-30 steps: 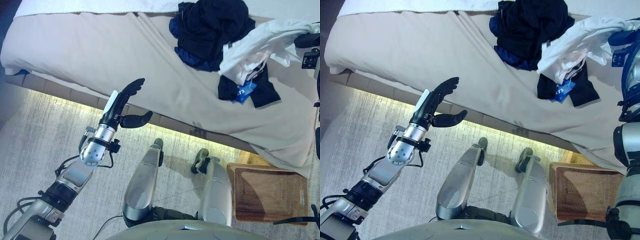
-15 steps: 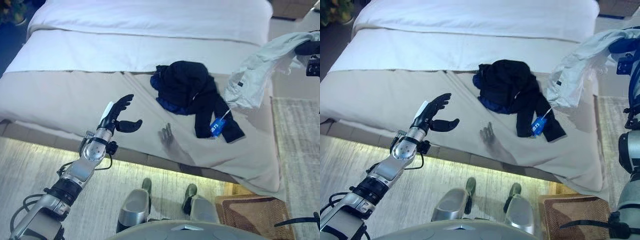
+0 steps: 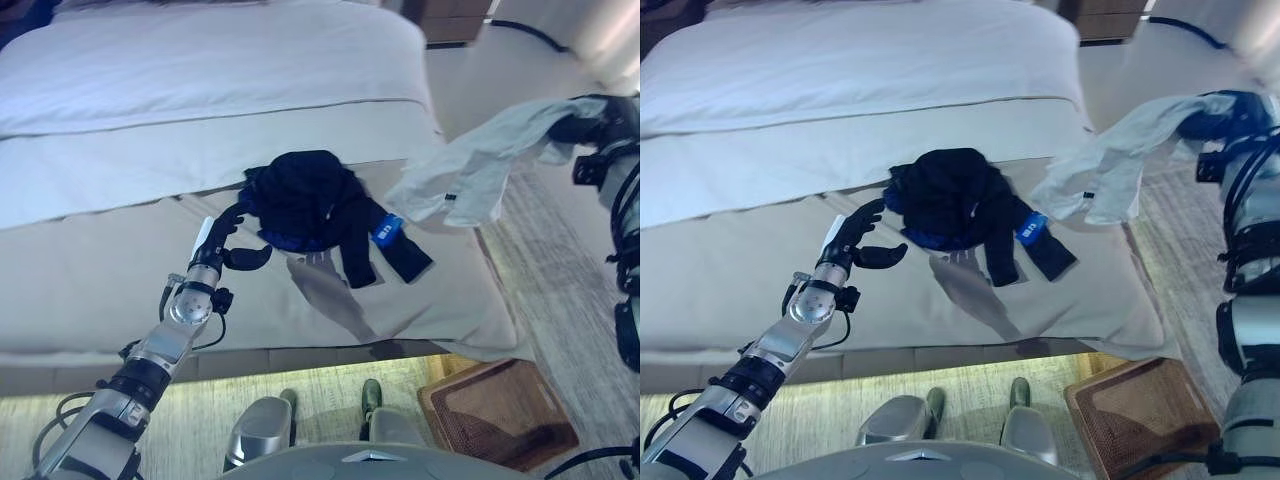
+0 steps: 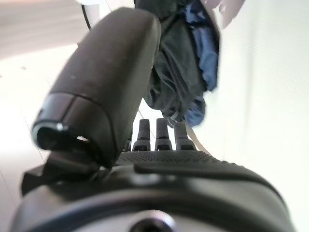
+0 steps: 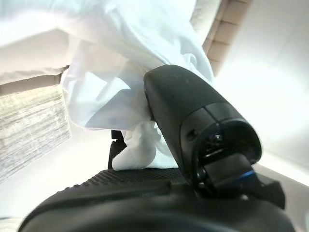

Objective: Pick up the clothes from the bed and place them into the basket

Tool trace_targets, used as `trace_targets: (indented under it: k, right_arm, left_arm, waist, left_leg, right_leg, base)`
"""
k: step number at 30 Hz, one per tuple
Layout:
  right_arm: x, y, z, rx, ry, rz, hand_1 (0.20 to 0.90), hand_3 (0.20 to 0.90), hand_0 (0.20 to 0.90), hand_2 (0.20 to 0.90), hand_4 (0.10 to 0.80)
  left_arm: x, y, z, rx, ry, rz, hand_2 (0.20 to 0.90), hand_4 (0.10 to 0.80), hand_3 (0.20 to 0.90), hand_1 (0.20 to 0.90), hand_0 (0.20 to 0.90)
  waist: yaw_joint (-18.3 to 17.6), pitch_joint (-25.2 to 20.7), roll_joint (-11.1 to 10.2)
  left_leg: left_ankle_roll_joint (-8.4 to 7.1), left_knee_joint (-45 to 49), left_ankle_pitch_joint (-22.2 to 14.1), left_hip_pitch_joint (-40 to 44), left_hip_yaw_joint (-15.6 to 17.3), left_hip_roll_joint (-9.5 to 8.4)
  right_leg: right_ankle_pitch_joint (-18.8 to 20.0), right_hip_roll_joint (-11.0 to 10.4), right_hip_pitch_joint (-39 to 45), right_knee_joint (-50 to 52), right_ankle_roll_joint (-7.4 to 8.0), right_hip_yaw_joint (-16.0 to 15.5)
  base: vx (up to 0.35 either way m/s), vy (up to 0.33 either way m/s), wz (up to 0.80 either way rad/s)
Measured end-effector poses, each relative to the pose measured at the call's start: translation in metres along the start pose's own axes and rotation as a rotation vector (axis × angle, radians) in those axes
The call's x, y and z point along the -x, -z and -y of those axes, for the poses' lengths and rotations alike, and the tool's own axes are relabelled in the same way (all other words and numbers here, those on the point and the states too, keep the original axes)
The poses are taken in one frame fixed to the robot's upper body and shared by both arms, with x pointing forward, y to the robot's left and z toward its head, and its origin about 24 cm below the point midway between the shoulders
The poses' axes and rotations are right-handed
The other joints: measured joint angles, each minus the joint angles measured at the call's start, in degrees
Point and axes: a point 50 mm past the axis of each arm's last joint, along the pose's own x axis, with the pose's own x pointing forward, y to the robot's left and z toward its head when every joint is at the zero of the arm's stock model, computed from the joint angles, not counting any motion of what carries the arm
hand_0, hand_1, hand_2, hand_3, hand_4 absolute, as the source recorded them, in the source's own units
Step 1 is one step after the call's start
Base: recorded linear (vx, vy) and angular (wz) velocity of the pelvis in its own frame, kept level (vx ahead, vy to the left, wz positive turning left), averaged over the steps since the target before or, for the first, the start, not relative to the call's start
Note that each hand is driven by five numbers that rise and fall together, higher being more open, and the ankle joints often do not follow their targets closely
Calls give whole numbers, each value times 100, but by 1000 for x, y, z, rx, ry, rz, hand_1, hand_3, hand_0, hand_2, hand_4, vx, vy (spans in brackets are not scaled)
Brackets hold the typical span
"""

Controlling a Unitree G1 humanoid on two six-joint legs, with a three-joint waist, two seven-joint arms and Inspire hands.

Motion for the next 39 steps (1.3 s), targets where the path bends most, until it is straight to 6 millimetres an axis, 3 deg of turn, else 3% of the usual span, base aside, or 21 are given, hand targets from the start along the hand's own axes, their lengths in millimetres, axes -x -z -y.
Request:
trace_targets:
  k: [2,3,5,7,10,12,14,18,21,27,39]
  right_arm:
    - [1,6,8,-21,47,-15,300,200,300,300,100]
    - [1,5,10,-47,73,-7,300,200,300,300,100]
    - [1,9,2,-82,56,-18,300,200,300,300,100]
    - [3,20,2,-75,65,-48,300,200,300,300,100]
    - [5,27,5,-73,77,-60,300,200,300,300,100]
    - [7,31,11,-91,94,-52,300,200,300,300,100]
    - [7,33,12,-86,93,-60,300,200,300,300,100]
    - [8,38,13,-77,86,-78,300,200,300,300,100]
    - [8,33,25,-90,124,-60,300,200,300,300,100]
    - [19,52,53,-148,258,-99,300,200,300,300,100]
    - [41,103,63,-51,292,-249,300,200,300,300,100]
  left_arm:
    - [0,0,-2,-7,10,2,900,800,900,900,900]
    - [0,1,-4,-8,3,1,900,800,900,900,900]
    - [3,6,-14,-28,-20,-16,900,800,900,900,900]
    - [4,8,-19,8,-47,-29,900,800,900,900,900]
    - [4,7,-30,50,-101,-30,900,800,900,900,900]
    - [4,7,-32,74,-123,-33,900,800,900,900,900]
    - [6,11,-28,87,-121,-45,900,800,900,900,900]
    - [12,21,-13,132,-116,-79,900,800,900,900,900]
    - [17,27,-1,154,-96,-102,900,800,900,900,900]
    - [20,31,0,155,-94,-114,900,800,900,900,900]
    - [30,41,3,115,-37,-123,900,800,900,900,900]
  waist:
    - [-171,-11,-17]
    - [-152,-10,-5]
    - [-88,-15,19]
    - [-145,-4,94]
    - [-59,-39,149]
    - [-130,-53,114]
    - [-181,-66,142]
    - [-320,-97,199]
    - [-437,-107,216]
    - [-576,-143,280]
    - [-760,-326,610]
  left_leg:
    - [-3,-36,-127,31,100,-55]
    - [53,-62,-146,5,349,-7]
    - [131,-107,-151,16,863,156]
    - [296,-177,-141,126,1174,326]
    - [300,-195,-149,133,1568,498]
    - [177,-255,-80,120,1583,418]
    - [37,-358,22,144,1621,382]
    - [-105,-482,124,202,1649,569]
    - [-203,-562,191,241,1689,673]
    - [-244,-662,222,341,1773,696]
    - [-247,-816,280,352,1823,727]
  right_leg:
    - [-8,-40,-39,-15,32,3]
    - [178,-43,-204,13,224,-95]
    - [742,85,-403,-171,298,-492]
    - [211,50,-418,343,100,-1076]
    - [-135,-223,-185,659,140,-1579]
    - [-49,-351,417,-96,156,-1476]
    - [-31,-328,580,-503,157,-1422]
    - [-30,-68,640,-685,156,-1373]
    - [-32,44,623,-700,154,-1309]
    - [-32,79,635,-701,154,-1227]
    - [-35,95,549,-705,155,-1193]
  base:
    - [-177,30,-33]
    - [-227,30,-102]
    - [-203,-30,-136]
    - [-158,-116,-94]
    - [-73,-165,-75]
    - [-10,-120,-36]
    - [-12,-81,-12]
    - [3,-69,-11]
    - [2,-59,-9]
    - [3,-52,-7]
    - [7,-91,-2]
